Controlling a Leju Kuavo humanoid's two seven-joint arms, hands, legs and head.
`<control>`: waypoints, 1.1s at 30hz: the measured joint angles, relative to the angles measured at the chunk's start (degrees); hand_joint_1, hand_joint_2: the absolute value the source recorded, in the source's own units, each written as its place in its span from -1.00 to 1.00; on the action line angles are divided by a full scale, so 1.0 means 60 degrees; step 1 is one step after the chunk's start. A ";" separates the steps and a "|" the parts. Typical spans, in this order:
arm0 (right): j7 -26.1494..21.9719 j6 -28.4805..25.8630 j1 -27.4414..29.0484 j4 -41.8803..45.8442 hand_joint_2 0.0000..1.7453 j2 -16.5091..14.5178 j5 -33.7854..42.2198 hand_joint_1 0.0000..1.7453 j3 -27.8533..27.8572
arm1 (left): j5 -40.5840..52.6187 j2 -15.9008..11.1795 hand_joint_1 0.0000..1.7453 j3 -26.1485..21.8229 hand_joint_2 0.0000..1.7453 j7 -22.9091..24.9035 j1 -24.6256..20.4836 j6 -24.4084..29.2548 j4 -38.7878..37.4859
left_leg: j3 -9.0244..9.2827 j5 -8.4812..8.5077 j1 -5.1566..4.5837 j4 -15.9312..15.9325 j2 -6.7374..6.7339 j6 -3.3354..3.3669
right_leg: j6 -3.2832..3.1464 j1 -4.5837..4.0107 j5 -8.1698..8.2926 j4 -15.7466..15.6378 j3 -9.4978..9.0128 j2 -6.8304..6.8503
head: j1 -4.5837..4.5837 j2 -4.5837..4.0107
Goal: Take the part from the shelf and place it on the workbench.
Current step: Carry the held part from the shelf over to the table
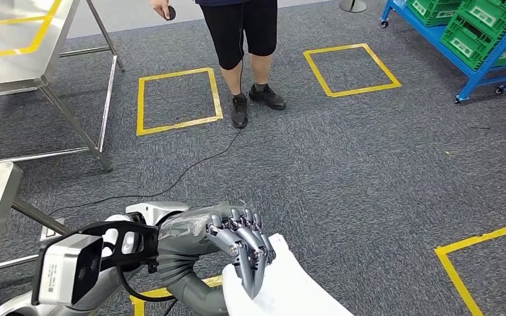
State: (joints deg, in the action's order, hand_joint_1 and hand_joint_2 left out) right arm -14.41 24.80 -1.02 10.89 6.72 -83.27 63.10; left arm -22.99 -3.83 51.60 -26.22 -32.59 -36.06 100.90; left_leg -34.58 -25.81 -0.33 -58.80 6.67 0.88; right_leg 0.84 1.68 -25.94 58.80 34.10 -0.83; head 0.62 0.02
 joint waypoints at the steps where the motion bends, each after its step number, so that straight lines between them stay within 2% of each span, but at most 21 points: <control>1: -0.0021 0.0004 -0.0003 0.0000 -1.00 -0.0009 -0.0004 -1.00 -0.0002 | 0.0000 0.0001 0.94 0.0001 1.00 -0.0002 -0.0017 0.0005 -0.0018 | -0.0127 -0.0152 0.0001 -0.0284 -0.0271 -0.0040 | -0.0059 -0.0001 -0.0018 -0.0009 -0.0039 0.0074 | 0.0031 0.0000; 3: -0.0057 0.0010 0.0027 -0.0003 -1.00 -0.0013 -0.0002 -1.00 -0.0002 | -0.0001 0.0005 0.94 0.0007 1.00 -0.0009 -0.0047 0.0013 -0.0054 | -0.0694 -0.0649 0.0014 -0.1420 -0.0856 -0.0105 | -0.0162 -0.0053 -0.0077 -0.0013 -0.0108 0.0248 | 0.0091 0.0000; 5: -0.0067 0.0013 0.0060 -0.0005 -1.00 -0.0013 -0.0004 -1.00 0.0000 | 0.0001 0.0005 0.94 0.0027 1.00 -0.0015 -0.0046 0.0015 -0.0099 | -0.1365 -0.0990 0.0048 -0.2548 -0.1036 -0.0110 | -0.0224 -0.0130 -0.0127 -0.0011 -0.0132 0.0474 | 0.0100 0.0000; 6: -0.0067 0.0013 0.0062 -0.0005 -1.00 -0.0013 -0.0005 -1.00 0.0001 | 0.0001 0.0003 0.94 0.0038 1.00 -0.0016 -0.0044 0.0015 -0.0122 | -0.1493 -0.0938 0.0048 -0.2683 -0.1055 -0.0083 | -0.0247 -0.0165 -0.0149 -0.0011 -0.0144 0.0588 | 0.0104 0.0000; 7: -0.0067 0.0013 0.0057 -0.0005 -1.00 -0.0017 -0.0005 -1.00 0.0001 | 0.0001 0.0001 0.94 0.0047 1.00 -0.0018 -0.0044 0.0015 -0.0140 | -0.1412 -0.0718 0.0028 -0.2429 -0.1083 -0.0027 | -0.0263 -0.0198 -0.0174 -0.0012 -0.0168 0.0704 | 0.0103 0.0000; 8: -0.0067 0.0013 0.0050 -0.0009 -1.00 -0.0026 -0.0004 -1.00 0.0000 | 0.0000 0.0001 0.94 0.0050 1.00 -0.0021 -0.0048 0.0015 -0.0151 | -0.1129 -0.0395 -0.0023 -0.1844 -0.1180 0.0060 | -0.0273 -0.0224 -0.0203 -0.0015 -0.0204 0.0813 | 0.0103 0.0000; 10: -0.0067 0.0013 0.0042 -0.0037 -1.00 -0.0070 0.0001 -1.00 0.0000 | -0.0001 0.0015 0.94 0.0047 1.00 -0.0028 -0.0077 0.0015 -0.0159 | -0.0436 0.0070 -0.0233 -0.0527 -0.1720 0.0281 | -0.0261 -0.0267 -0.0264 -0.0029 -0.0288 0.1023 | 0.0099 0.0000; 12: -0.0066 0.0012 0.0042 -0.0067 -1.00 -0.0113 0.0006 -1.00 0.0001 | -0.0001 0.0041 0.94 0.0043 1.00 -0.0040 -0.0112 0.0015 -0.0167 | -0.0150 0.0132 -0.0394 0.0031 -0.2034 0.0400 | -0.0204 -0.0277 -0.0319 -0.0051 -0.0341 0.1258 | 0.0100 0.0000; 14: -0.0062 0.0012 0.0024 -0.0077 -1.00 -0.0134 0.0007 -1.00 -0.0001 | -0.0001 0.0060 0.94 0.0037 1.00 -0.0051 -0.0119 0.0013 -0.0173 | -0.0073 0.0176 -0.0384 0.0159 -0.1761 0.0441 | -0.0139 -0.0285 -0.0363 -0.0105 -0.0392 0.1507 | 0.0104 0.0000; 15: -0.0060 0.0012 0.0007 -0.0081 -1.00 -0.0138 0.0006 -1.00 -0.0002 | -0.0001 0.0066 0.94 0.0031 1.00 -0.0056 -0.0119 0.0011 -0.0177 | 0.0020 0.0237 -0.0351 0.0287 -0.1607 0.0461 | -0.0119 -0.0283 -0.0405 -0.0066 -0.0405 0.1443 | 0.0095 0.0000; 17: -0.0061 0.0010 0.0009 -0.0090 -1.00 -0.0131 0.0009 -1.00 -0.0002 | -0.0008 0.0109 0.94 0.0036 1.00 -0.0067 -0.0142 0.0008 -0.0192 | 0.0212 0.0392 -0.0252 0.0531 -0.1323 0.0512 | -0.0126 -0.0264 -0.0673 0.0526 -0.0148 0.0895 | 0.0079 0.0000; 19: -0.0045 0.0005 0.0059 -0.0100 -1.00 -0.0091 0.0013 -1.00 0.0000 | -0.0015 0.0152 0.94 0.0065 1.00 -0.0076 -0.0153 0.0002 -0.0227 | 0.0233 0.0454 -0.0191 0.0585 -0.1028 0.0525 | -0.0120 -0.0193 -0.1107 0.1815 0.0523 0.0312 | 0.0048 0.0000; 20: -0.0029 0.0003 0.0081 -0.0106 -1.00 -0.0071 0.0014 -1.00 0.0001 | -0.0015 0.0163 0.94 0.0078 1.00 -0.0076 -0.0143 -0.0005 -0.0249 | 0.0235 0.0454 -0.0170 0.0580 -0.0860 0.0516 | -0.0073 -0.0151 -0.1242 0.2364 0.0857 0.0205 | 0.0028 0.0000; 21: -0.0015 0.0004 0.0092 -0.0109 -1.00 -0.0054 0.0015 -1.00 0.0001 | -0.0015 0.0165 0.94 0.0093 1.00 -0.0076 -0.0132 -0.0010 -0.0275 | 0.0239 0.0446 -0.0148 0.0570 -0.0694 0.0497 | 0.0020 -0.0097 -0.1226 0.2593 0.1057 0.0175 | 0.0024 0.0000; 22: -0.0007 0.0005 0.0091 -0.0115 -1.00 -0.0046 0.0017 -1.00 0.0001 | -0.0015 0.0168 0.94 0.0108 1.00 -0.0077 -0.0127 -0.0016 -0.0302 | 0.0245 0.0427 -0.0116 0.0544 -0.0532 0.0463 | 0.0151 -0.0035 -0.1053 0.2439 0.1075 0.0163 | 0.0024 0.0000; 24: -0.0002 0.0009 0.0084 -0.0127 -1.00 -0.0049 0.0021 -1.00 0.0001 | -0.0015 0.0177 0.94 0.0132 1.00 -0.0077 -0.0126 -0.0024 -0.0353 | 0.0228 0.0333 -0.0033 0.0404 -0.0236 0.0322 | 0.0475 0.0131 -0.0405 0.1215 0.0645 -0.0034 | 0.0012 0.0000; 25: -0.0001 0.0009 0.0083 -0.0138 -1.00 -0.0061 0.0021 -1.00 0.0001 | -0.0016 0.0180 0.94 0.0140 1.00 -0.0079 -0.0127 -0.0030 -0.0377 | 0.0179 0.0256 -0.0012 0.0280 -0.0107 0.0225 | 0.0558 0.0179 -0.0140 0.0621 0.0397 -0.0200 | -0.0021 0.0000; 27: -0.0002 0.0010 0.0068 -0.0159 -1.00 -0.0077 0.0020 -1.00 0.0001 | -0.0014 0.0184 0.94 0.0144 1.00 -0.0082 -0.0129 -0.0045 -0.0424 | 0.0057 0.0136 0.0004 0.0091 0.0081 0.0073 | 0.0466 0.0202 0.0086 0.0068 0.0158 -0.0393 | -0.0071 0.0000; 29: -0.0015 0.0020 0.0034 -0.0167 -1.00 -0.0078 0.0006 -1.00 -0.0002 | -0.0015 0.0176 0.94 0.0143 1.00 -0.0094 -0.0129 -0.0051 -0.0455 | -0.0005 0.0099 0.0043 0.0047 0.0198 0.0009 | 0.0227 0.0148 0.0077 0.0099 0.0149 -0.0230 | -0.0080 0.0000; 31: -0.0039 0.0031 0.0025 -0.0168 -1.00 -0.0084 -0.0007 -1.00 -0.0005 | -0.0019 0.0156 0.94 0.0140 1.00 -0.0108 -0.0146 -0.0051 -0.0471 | -0.0125 -0.0038 0.0070 -0.0173 -0.0131 -0.0053 | 0.0093 0.0130 0.0065 0.0073 0.0103 -0.0061 | -0.0061 0.0000; 33: -0.0067 0.0024 0.0053 -0.0168 -1.00 -0.0085 -0.0007 -1.00 -0.0006 | -0.0024 0.0145 0.94 0.0140 1.00 -0.0120 -0.0174 -0.0049 -0.0479 | -0.0599 -0.0486 0.0084 -0.1096 -0.0742 -0.0117 | -0.0027 0.0085 0.0028 0.0058 0.0056 0.0138 | -0.0021 0.0000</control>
State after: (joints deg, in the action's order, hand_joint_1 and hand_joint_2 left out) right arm -14.81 24.94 -0.70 9.88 6.21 -83.31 63.06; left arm -23.13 -2.96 52.43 -26.94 -33.63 -36.36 98.02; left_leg -38.18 -28.73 0.17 -65.37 2.22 0.18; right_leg 0.68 2.19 -25.77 59.15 34.43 -0.01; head 0.49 0.02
